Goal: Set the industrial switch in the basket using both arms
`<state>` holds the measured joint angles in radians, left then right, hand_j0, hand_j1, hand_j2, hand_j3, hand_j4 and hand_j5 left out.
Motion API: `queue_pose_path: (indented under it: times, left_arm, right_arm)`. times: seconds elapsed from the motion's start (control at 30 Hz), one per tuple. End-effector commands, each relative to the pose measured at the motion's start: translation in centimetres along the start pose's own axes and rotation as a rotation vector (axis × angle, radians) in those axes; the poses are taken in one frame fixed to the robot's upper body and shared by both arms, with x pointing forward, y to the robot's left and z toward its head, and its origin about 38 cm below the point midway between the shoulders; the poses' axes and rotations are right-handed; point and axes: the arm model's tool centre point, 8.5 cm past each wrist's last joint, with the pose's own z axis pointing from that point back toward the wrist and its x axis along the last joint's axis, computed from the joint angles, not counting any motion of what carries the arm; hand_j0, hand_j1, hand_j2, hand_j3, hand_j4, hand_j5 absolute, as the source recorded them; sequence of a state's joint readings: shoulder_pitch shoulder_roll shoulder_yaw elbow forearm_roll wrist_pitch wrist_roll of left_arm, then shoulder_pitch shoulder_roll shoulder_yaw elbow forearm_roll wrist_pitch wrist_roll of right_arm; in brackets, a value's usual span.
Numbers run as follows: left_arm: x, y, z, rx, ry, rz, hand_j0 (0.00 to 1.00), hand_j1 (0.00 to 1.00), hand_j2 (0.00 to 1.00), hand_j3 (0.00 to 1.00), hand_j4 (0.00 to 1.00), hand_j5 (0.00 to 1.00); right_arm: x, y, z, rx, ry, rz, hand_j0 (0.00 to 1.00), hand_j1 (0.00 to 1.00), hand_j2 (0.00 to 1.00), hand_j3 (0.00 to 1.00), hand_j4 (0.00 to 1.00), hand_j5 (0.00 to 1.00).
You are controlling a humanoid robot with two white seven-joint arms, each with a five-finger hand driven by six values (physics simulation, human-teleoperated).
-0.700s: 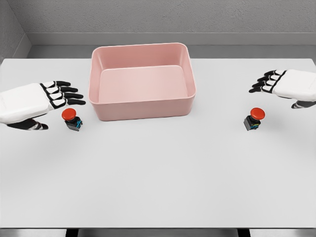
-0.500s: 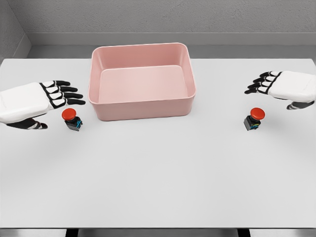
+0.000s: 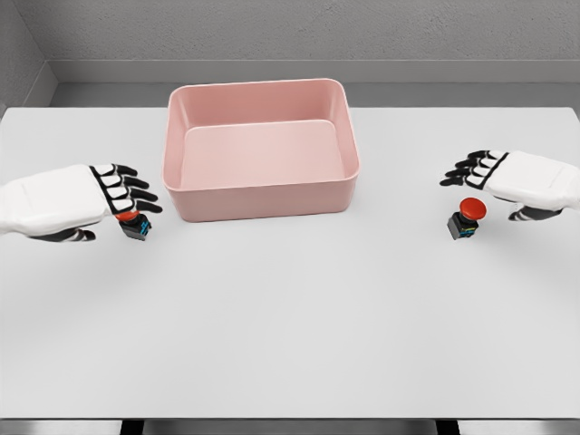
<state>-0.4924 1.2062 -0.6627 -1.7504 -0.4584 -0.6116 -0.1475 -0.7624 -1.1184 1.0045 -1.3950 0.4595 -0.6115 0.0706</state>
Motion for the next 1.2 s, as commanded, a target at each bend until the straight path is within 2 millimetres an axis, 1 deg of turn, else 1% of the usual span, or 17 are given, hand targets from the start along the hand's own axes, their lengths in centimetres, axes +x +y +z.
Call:
queue_pose_path:
  times: [0.0,0.1,0.2,0.23,0.27,0.4,0.53,0.6,0.67,0.7,0.77,0.8,0.83,0.93,1.07,1.1,1.17]
  left_arm:
    - [-0.1,-0.2,-0.4,0.003,0.001,0.002,0.89,0.89,0.89,0.89,0.89,0.89]
    - [-0.4,-0.6,-1.3,-0.027,0.004,0.0,0.89,0.89,0.89,0.89,0.89,0.89]
    - [-0.6,-0.8,-1.3,-0.046,0.01,-0.01,0.89,0.89,0.89,0.89,0.89,0.89]
    - [-0.4,-1.0,-1.5,-0.055,0.001,-0.011,0.89,0.89,0.89,0.89,0.89,0.89]
    - [-0.3,-1.2,-1.7,-0.057,-0.004,-0.008,0.89,0.89,0.89,0.89,0.89,0.89]
    - [0.0,-2.0,-2.0,-0.086,-0.012,-0.022,0.89,0.89,0.89,0.89,0.89,0.89]
    - [-0.2,-1.7,-1.9,-0.082,-0.007,-0.028,0.89,0.89,0.89,0.89,0.89,0.89]
    - [-1.2,-1.9,-1.5,-0.091,0.022,-0.023,0.89,0.89,0.89,0.89,0.89,0.89]
    - [-1.9,-2.1,-1.9,-0.095,0.039,-0.01,0.89,0.89,0.89,0.89,0.89,0.89]
    - [-2.2,-2.4,-3.0,-0.111,0.035,0.001,0.89,0.89,0.89,0.89,0.89,0.89]
    - [-2.1,-2.4,-3.7,-0.12,0.017,-0.005,0.89,0.89,0.89,0.89,0.89,0.89]
    - [-2.1,-2.4,-3.7,-0.123,0.017,-0.007,0.89,0.89,0.89,0.89,0.89,0.89]
    - [-2.1,-2.4,-3.7,-0.125,0.017,-0.006,0.89,0.89,0.89,0.89,0.89,0.89]
    - [-1.9,-3.0,-4.2,-0.152,0.004,-0.001,0.89,0.89,0.89,0.89,0.89,0.89]
    - [-2.4,-2.9,-4.1,-0.154,0.016,0.0,0.89,0.89,0.89,0.89,0.89,0.89]
    - [-2.3,-3.0,-4.3,-0.152,0.013,0.002,0.89,0.89,0.89,0.89,0.89,0.89]
    - [-2.8,-2.9,-4.2,-0.152,0.026,0.004,0.89,0.89,0.89,0.89,0.89,0.89]
  right_arm:
    - [-0.2,-0.3,0.2,-0.016,0.007,-0.003,1.0,1.0,1.0,1.0,1.0,1.0]
    - [0.3,0.9,0.0,0.001,-0.002,-0.023,1.0,1.0,1.0,1.0,1.0,1.0]
    - [0.5,1.3,-0.2,0.004,-0.01,-0.03,1.0,1.0,1.0,1.0,1.0,1.0]
    - [0.6,1.2,-0.4,0.002,-0.012,-0.032,1.0,1.0,1.0,1.0,1.0,1.0]
    - [0.9,1.0,-1.1,-0.012,-0.025,-0.034,1.0,1.0,1.0,1.0,1.0,1.0]
    - [1.8,1.0,-2.6,-0.031,-0.057,-0.044,1.0,1.0,1.0,1.0,1.0,1.0]
    - [2.0,1.1,-2.9,-0.026,-0.064,-0.044,1.0,1.0,1.0,1.0,1.0,1.0]
    - [2.1,1.4,-2.9,-0.013,-0.065,-0.044,1.0,1.0,1.0,1.0,1.0,1.0]
    - [2.1,1.5,-2.9,-0.008,-0.065,-0.041,0.96,0.96,0.96,0.96,0.96,0.96]
    - [2.1,1.6,-2.9,-0.001,-0.065,-0.03,0.96,0.96,0.96,0.96,0.96,0.96]
    - [2.1,1.9,-2.9,0.006,-0.064,-0.033,0.95,0.95,0.95,0.95,0.95,0.95]
    - [1.8,2.1,-2.8,0.011,-0.051,-0.036,0.92,0.92,0.92,0.92,0.92,0.92]
    - [1.7,2.3,-2.9,0.014,-0.049,-0.037,0.92,0.92,0.92,0.92,0.92,0.92]
    - [1.6,2.4,-3.0,0.026,-0.044,-0.017,0.87,0.87,0.87,0.87,0.87,0.87]
    - [1.6,2.6,-3.1,0.036,-0.044,-0.005,0.81,0.81,0.81,0.81,0.81,0.81]
    - [1.5,2.7,-3.0,0.042,-0.042,0.005,0.77,0.77,0.77,0.77,0.77,0.77]
    - [1.6,2.7,-3.1,0.042,-0.044,0.006,0.77,0.77,0.77,0.77,0.77,0.77]
